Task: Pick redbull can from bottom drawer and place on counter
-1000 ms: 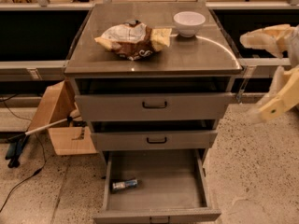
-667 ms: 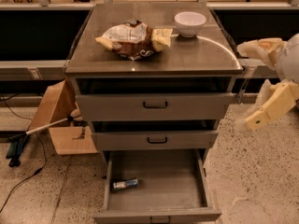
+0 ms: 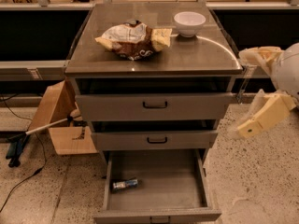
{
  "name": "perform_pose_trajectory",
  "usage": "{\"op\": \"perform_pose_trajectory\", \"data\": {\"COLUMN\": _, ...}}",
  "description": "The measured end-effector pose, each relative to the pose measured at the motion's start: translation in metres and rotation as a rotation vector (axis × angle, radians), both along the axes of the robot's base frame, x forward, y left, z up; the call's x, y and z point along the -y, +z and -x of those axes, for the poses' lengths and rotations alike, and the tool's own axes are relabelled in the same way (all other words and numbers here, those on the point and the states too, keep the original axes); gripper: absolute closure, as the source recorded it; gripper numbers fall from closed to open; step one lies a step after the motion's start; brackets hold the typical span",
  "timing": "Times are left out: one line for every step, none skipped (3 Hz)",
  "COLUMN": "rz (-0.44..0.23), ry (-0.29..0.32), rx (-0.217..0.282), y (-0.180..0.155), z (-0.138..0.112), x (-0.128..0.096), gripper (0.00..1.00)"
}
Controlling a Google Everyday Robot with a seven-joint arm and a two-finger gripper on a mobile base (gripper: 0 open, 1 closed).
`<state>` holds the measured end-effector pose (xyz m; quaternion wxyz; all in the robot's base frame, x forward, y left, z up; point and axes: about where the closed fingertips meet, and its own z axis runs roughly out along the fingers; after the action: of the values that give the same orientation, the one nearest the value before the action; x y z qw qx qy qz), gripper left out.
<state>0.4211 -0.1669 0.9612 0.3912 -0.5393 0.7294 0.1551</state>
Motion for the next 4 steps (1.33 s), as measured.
{"op": "perform_pose_trajectory", "data": {"rz": 0.010, "ry": -0.023, "rx": 0.027, "y": -0.008, "z": -0.008, "x": 0.001, "gripper": 0.00}}
{"op": "perform_pose_trajectory", "data": {"rz": 0.081, "ry": -0.071, "rx": 0.072, "y": -0.061, "z": -0.028, "x": 0.004, "gripper": 0.00}}
{"op": "perform_pose_trajectory", "data": {"rz": 0.125, "ry": -0.148, "rx": 0.112, "y": -0.099, "z": -0.057, "x": 0.013, "gripper": 0.00}}
{"op": "perform_pose_trajectory", "data": {"rz": 0.142, "ry": -0.226, "rx": 0.125, "y": -0.140, "z": -0.084, "x": 0.024, "gripper": 0.00}}
